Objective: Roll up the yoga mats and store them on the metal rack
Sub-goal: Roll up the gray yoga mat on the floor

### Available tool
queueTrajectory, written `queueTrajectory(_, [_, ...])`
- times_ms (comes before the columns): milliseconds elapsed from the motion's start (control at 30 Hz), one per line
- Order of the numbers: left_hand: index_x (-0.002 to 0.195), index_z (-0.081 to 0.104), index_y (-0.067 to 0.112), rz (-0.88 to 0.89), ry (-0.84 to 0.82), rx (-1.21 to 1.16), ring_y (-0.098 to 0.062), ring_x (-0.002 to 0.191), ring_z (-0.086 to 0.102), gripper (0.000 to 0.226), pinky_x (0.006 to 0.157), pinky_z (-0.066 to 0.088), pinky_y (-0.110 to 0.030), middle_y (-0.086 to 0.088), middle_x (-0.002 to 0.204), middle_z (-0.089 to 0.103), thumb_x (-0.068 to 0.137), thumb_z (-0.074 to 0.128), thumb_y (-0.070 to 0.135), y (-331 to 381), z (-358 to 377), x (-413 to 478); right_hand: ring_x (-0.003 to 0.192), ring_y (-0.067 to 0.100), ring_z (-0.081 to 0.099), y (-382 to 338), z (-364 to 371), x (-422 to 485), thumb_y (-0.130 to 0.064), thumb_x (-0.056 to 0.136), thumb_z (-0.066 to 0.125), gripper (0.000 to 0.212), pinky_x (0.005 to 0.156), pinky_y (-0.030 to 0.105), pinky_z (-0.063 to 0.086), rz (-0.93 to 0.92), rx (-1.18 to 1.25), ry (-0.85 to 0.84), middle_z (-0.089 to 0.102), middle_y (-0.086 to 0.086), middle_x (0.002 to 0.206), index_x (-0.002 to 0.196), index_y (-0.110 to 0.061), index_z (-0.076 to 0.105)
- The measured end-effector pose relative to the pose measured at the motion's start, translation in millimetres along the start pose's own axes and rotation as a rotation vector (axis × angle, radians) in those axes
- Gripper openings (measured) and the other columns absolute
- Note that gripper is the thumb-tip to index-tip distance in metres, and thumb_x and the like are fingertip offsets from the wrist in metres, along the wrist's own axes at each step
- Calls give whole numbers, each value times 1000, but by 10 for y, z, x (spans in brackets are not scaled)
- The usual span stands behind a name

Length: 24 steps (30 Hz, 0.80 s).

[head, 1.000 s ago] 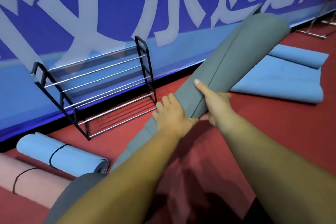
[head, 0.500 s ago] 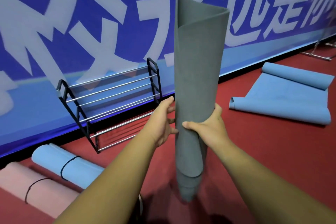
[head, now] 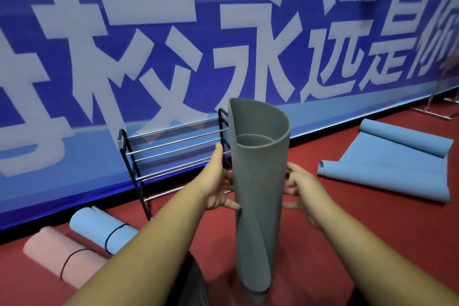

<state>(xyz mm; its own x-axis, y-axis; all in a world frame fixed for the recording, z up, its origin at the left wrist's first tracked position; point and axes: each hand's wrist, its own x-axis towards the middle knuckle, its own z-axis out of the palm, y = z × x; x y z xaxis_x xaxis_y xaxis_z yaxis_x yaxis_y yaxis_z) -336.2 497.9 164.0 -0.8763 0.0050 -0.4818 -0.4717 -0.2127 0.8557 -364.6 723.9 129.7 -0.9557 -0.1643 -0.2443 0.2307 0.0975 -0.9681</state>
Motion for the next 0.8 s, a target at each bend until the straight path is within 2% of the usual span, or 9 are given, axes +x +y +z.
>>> queueTrajectory(33, [125, 71, 0, -2, -6, 43, -38, 102, 71, 116, 97, 53, -75, -18, 99, 75, 87, 22, 98, 126, 5, -88, 89, 21, 68, -144, -4, -62, -20, 74, 48, 62, 84, 44, 54, 6, 64, -6, 78, -4, 115, 130, -35, 73])
queueTrajectory(100, [125, 75, 6, 15, -42, 110, -37, 101, 70, 118, 90, 55, -75, -15, 107, 72, 80, 26, 104, 423, 41, -283, 102, 30, 70, -407, -5, -169, -46, 76, 53, 57, 96, 61, 54, 23, 144, -14, 74, 2, 130, 123, -26, 78])
queueTrajectory(167, [128, 73, 15, 3, -120, 150, -41, 111, 63, 115, 90, 52, -79, -12, 122, 59, 75, 28, 107, 716, 92, -466, 111, 40, 71, -661, 0, -261, -77, 80, 52, 71, 99, 75, 48, 58, 145, -8, 75, 7, 126, 120, -25, 79])
queueTrajectory(233, [146, 57, 19, -60, -188, 192, -53, 112, 67, 113, 92, 50, -81, -19, 134, 59, 78, 26, 105, 960, 119, -615, 111, 44, 71, -878, 32, -353, -93, 84, 44, 75, 94, 79, 49, 79, 54, -44, 77, 5, 119, 120, -36, 77])
queueTrajectory(300, [161, 40, 20, -127, -223, 235, -65, 110, 66, 118, 92, 51, -81, -29, 150, 51, 79, 33, 103, 1126, 157, -737, 109, 47, 70, -1023, 64, -407, -97, 86, 37, 79, 84, 83, 51, 133, -34, -26, 76, 10, 121, 126, -39, 73])
queueTrajectory(367, [161, 42, 16, -146, -206, 282, -64, 117, 64, 114, 93, 49, -83, -27, 154, 49, 83, 41, 98, 1236, 224, -807, 107, 52, 68, -1084, 97, -416, -92, 91, 31, 82, 75, 86, 50, 176, -81, 21, 70, 16, 129, 137, -35, 66])
queueTrajectory(567, [128, 61, 7, -129, -81, 562, -54, 107, 73, 69, 95, 55, -75, -29, 121, 74, 111, 28, 65, 1287, 423, -900, 100, 54, 71, -1046, 126, -362, -87, 97, 29, 78, 68, 80, 56, 175, -156, 10, 71, 18, 124, 137, -30, 65])
queueTrajectory(700, [126, 67, 7, -125, -91, 637, -49, 103, 76, 61, 82, 62, -68, -26, 120, 75, 114, 28, 53, 903, 461, -692, 98, 52, 73, -808, 78, -201, -86, 98, 30, 74, 69, 83, 53, 210, -183, -46, 77, 16, 116, 128, -31, 69])
queueTrajectory(800, [116, 71, 13, -120, -83, 612, -44, 91, 75, 44, 81, 62, -66, -20, 105, 77, 111, 35, 37, 401, 436, -507, 92, 52, 76, -477, 51, -83, -87, 97, 35, 77, 72, 81, 54, 258, -211, -72, 80, 20, 107, 125, -26, 72])
